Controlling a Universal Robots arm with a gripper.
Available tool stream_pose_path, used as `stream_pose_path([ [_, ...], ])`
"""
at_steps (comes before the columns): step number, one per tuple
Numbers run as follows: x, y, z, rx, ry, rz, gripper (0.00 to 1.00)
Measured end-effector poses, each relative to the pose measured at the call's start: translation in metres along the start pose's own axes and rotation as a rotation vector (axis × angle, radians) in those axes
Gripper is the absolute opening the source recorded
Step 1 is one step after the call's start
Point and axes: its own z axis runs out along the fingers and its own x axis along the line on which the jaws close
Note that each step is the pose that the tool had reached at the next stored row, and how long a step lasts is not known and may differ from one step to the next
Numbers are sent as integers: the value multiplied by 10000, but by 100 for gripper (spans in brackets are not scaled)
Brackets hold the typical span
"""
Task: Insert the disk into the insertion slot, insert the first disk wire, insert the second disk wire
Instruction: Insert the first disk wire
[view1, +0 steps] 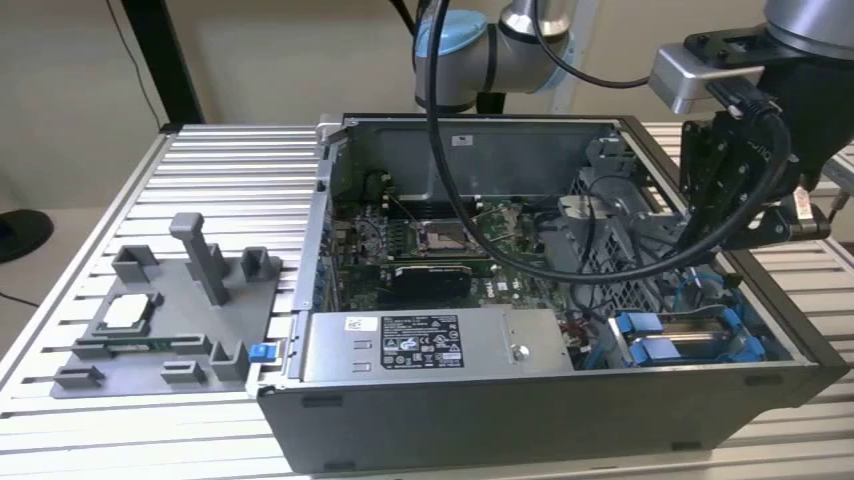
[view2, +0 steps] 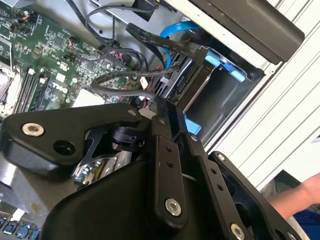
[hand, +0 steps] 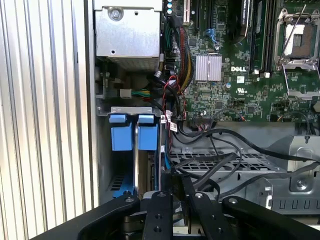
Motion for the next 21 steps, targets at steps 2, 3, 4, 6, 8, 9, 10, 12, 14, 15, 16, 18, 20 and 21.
stream_pose_path([
  [2, 18, -22, 5, 0, 1, 0, 0],
  [3, 29, -35, 8, 0, 2, 0, 0],
  [4, 41, -50, 11, 0, 0, 0, 0],
  [6, 70, -78, 16, 0, 1, -1, 0],
  [8, 98, -103, 21, 0, 1, -1, 0],
  [9, 112, -114, 23, 0, 0, -1, 0],
  [10, 125, -125, 26, 0, -1, -1, 0],
  [12, 152, -143, 30, 0, 0, 0, 0],
  [14, 187, -151, 35, 0, 0, 3, 0],
  [15, 205, -151, 38, 0, 1, 6, 0],
  [16, 223, -152, 41, 0, 1, 8, 0],
  [18, 263, -154, 48, 0, 1, 12, 0],
  [20, 299, -154, 54, 0, 1, 15, 0],
  [21, 317, -154, 57, 1, 1, 16, 0],
])
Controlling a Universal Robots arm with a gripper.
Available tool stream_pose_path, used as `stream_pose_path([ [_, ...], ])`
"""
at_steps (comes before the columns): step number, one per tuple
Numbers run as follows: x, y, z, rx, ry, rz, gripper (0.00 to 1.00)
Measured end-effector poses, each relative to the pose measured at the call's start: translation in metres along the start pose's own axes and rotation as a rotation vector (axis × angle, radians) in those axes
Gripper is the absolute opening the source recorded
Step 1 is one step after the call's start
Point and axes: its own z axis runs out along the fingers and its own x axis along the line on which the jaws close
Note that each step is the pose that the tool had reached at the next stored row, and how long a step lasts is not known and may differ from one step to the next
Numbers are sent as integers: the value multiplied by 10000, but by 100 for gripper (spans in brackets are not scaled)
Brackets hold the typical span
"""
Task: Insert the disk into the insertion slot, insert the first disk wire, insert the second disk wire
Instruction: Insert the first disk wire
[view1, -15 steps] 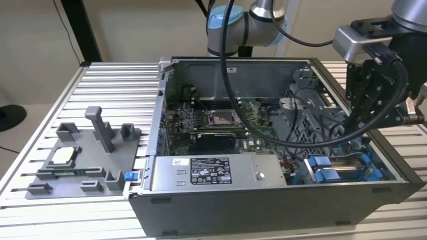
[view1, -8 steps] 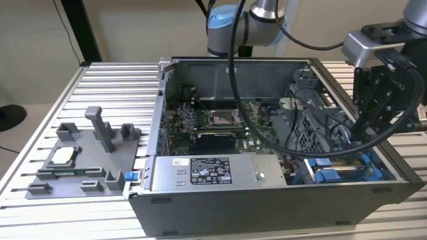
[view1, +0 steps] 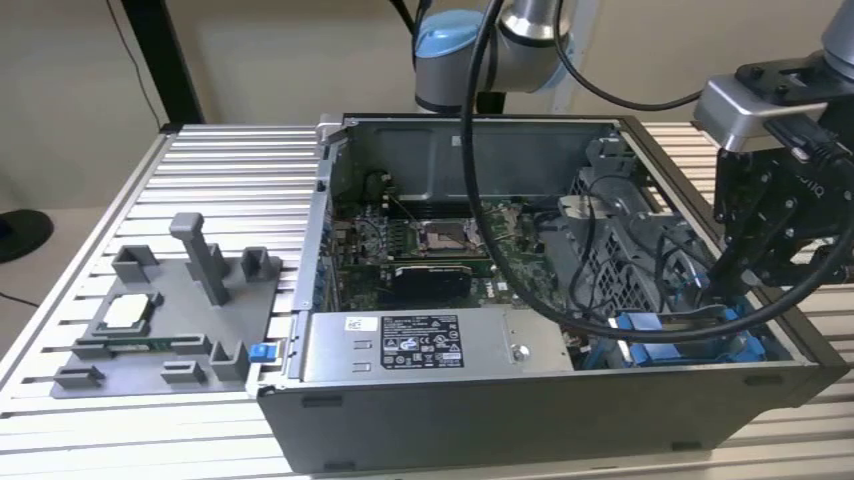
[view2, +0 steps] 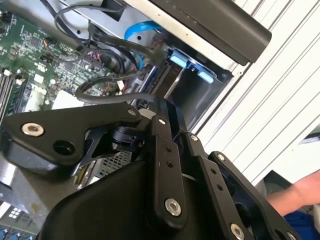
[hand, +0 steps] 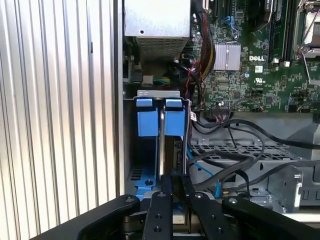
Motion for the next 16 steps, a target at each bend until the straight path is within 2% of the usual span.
stream_pose_path([
  [3, 37, 0, 5, 0, 1, 0, 0],
  [16, 48, -1, 7, 0, -1, 0, 0],
])
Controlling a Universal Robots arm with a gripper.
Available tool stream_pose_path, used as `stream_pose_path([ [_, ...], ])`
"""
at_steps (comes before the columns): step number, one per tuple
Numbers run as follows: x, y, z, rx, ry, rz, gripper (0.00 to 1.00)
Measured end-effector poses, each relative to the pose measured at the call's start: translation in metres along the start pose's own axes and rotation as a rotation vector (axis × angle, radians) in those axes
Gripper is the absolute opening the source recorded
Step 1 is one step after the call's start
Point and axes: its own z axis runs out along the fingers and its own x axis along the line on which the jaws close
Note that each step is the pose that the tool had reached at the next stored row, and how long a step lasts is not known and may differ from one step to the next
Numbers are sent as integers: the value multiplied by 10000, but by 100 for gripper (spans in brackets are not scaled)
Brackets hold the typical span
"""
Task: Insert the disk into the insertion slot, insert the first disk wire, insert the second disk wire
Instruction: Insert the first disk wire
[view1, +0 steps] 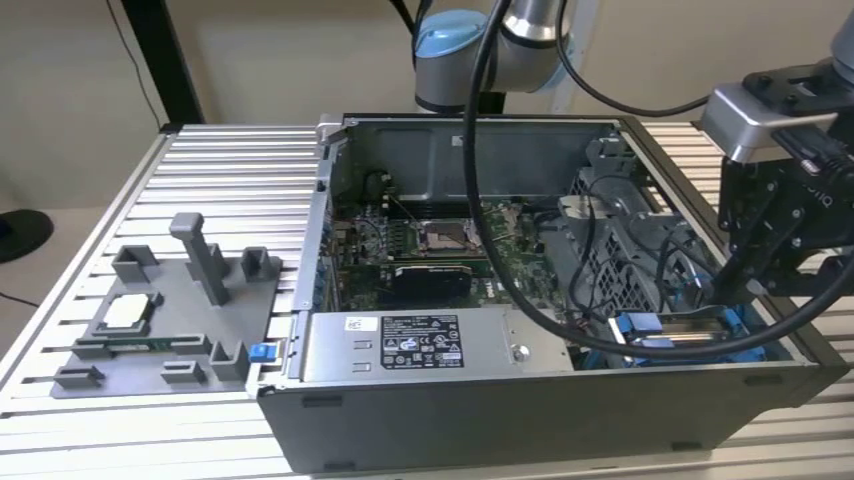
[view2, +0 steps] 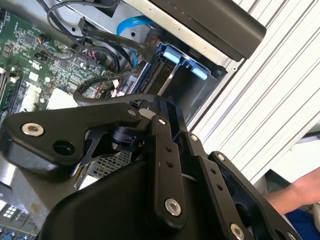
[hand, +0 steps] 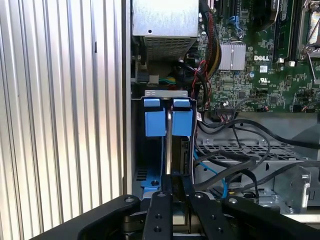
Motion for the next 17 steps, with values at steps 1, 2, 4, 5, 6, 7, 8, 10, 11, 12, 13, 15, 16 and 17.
stream_pose_path([
  [1, 5, 0, 0, 0, 1, 0, 0],
  [2, 14, 0, 2, 0, 1, 1, 0],
  [4, 34, 0, 6, 0, 0, 1, 0],
  [5, 43, 0, 10, 0, -1, 2, 0],
  [6, 51, 0, 13, 0, 1, 3, 0],
  [7, 56, 1, 21, 1, -1, 6, 0],
  [8, 58, 1, 30, 0, -4, 12, 0],
  [10, 61, 2, 53, 2, -2, 57, 0],
  [11, 59, 3, 63, 3, -1, 82, 0],
  [12, 58, 3, 72, 4, 1, 104, 0],
  [13, 53, 4, 85, 5, 2, 127, 0],
  [15, 42, 6, 111, 6, -11, 184, 0],
  [16, 38, 4, 124, 7, -28, 206, 0],
  [17, 30, 1, 137, 7, -40, 222, 0],
])
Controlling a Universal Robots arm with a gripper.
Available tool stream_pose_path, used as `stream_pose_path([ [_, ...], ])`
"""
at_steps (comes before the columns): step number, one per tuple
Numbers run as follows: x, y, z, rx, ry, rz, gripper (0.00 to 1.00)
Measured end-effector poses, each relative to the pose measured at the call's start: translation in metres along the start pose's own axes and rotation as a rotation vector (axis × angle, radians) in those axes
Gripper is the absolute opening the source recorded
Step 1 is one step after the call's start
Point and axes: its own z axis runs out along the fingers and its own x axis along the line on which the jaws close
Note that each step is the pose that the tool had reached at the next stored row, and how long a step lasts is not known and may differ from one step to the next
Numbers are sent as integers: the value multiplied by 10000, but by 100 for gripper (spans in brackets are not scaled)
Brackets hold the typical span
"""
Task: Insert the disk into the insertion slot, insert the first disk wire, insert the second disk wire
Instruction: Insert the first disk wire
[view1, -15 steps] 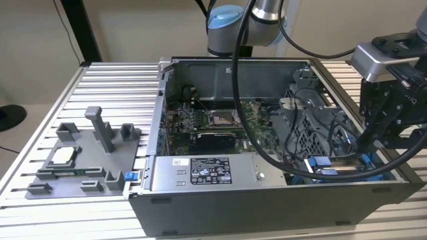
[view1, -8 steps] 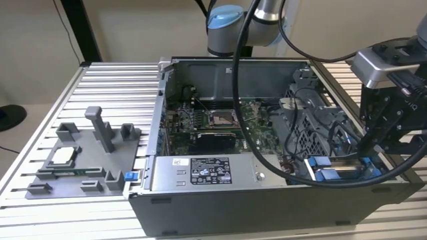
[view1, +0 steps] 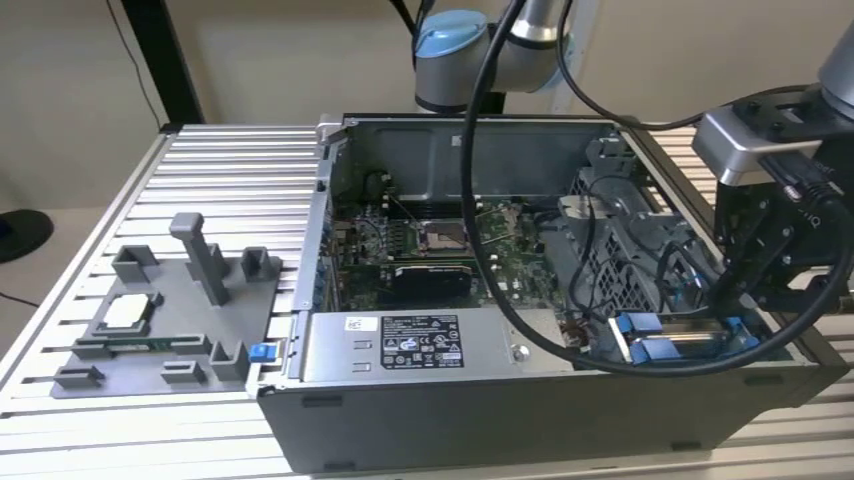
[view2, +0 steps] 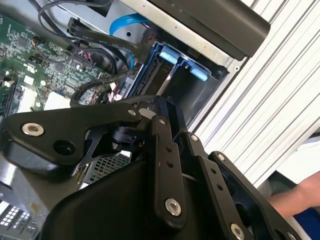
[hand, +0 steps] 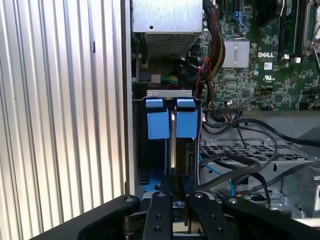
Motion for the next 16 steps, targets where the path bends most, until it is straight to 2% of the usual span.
stream_pose_path([
  [2, -20, -5, 26, 0, -30, 12, 0],
  [5, -62, -8, 50, -4, -112, 19, 0],
  [8, -121, -50, 77, -5, -152, 22, 0],
  [11, -155, -109, 121, -6, -161, 20, 0],
  [16, -173, -110, 193, -10, -162, -68, 0],
])
